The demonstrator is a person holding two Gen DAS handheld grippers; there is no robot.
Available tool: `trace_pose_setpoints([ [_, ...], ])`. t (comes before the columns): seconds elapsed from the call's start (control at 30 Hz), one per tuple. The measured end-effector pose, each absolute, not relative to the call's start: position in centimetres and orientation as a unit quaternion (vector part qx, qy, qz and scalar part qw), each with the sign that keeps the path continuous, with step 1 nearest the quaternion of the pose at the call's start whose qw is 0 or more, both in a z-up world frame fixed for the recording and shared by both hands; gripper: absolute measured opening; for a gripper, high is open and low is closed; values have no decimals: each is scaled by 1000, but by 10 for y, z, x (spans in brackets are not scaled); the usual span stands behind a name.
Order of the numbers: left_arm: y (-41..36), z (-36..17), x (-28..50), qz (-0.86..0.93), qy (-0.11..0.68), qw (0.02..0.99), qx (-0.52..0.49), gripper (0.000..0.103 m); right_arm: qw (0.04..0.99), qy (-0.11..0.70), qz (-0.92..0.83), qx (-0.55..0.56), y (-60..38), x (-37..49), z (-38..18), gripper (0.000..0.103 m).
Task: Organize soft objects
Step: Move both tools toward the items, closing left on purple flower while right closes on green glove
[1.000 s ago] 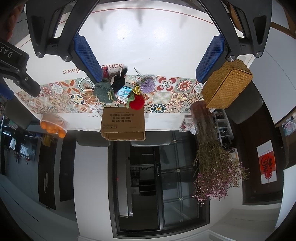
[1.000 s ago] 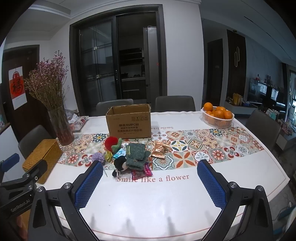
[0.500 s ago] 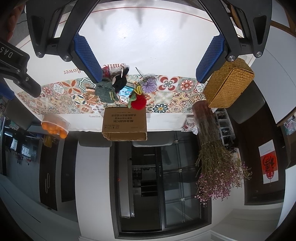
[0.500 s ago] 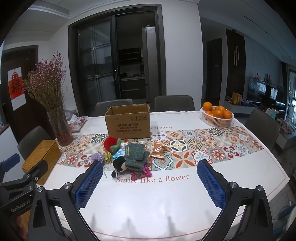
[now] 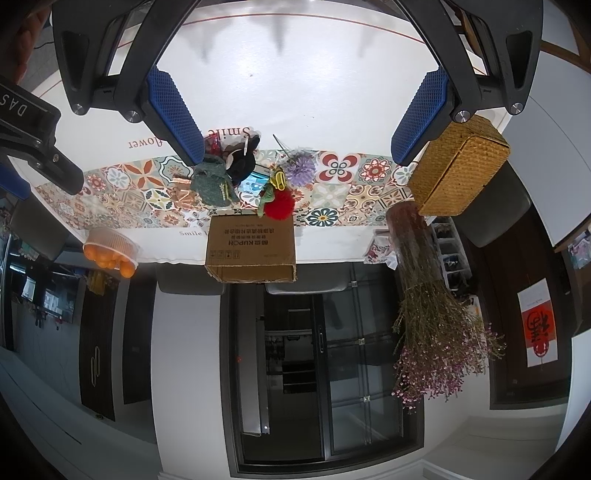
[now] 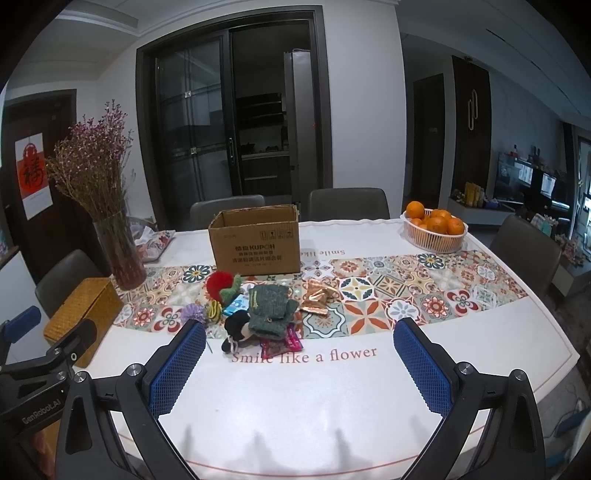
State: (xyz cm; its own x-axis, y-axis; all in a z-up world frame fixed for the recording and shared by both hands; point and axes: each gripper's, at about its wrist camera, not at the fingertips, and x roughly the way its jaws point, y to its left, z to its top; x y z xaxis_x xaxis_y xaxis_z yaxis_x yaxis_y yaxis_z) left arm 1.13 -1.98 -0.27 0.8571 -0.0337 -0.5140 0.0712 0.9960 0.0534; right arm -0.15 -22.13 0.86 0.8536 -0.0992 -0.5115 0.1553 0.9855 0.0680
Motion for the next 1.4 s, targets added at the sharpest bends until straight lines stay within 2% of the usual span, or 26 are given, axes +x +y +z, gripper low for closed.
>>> trace_pose_setpoints([
  [0.67,-8,-22,41,-24,305,952,20,103,952,296,-51,62,-210,36,-9,103],
  [1.4,3,-63,150,-58,369,927,22,103,927,364,-49,75,-198,150,-50,103],
])
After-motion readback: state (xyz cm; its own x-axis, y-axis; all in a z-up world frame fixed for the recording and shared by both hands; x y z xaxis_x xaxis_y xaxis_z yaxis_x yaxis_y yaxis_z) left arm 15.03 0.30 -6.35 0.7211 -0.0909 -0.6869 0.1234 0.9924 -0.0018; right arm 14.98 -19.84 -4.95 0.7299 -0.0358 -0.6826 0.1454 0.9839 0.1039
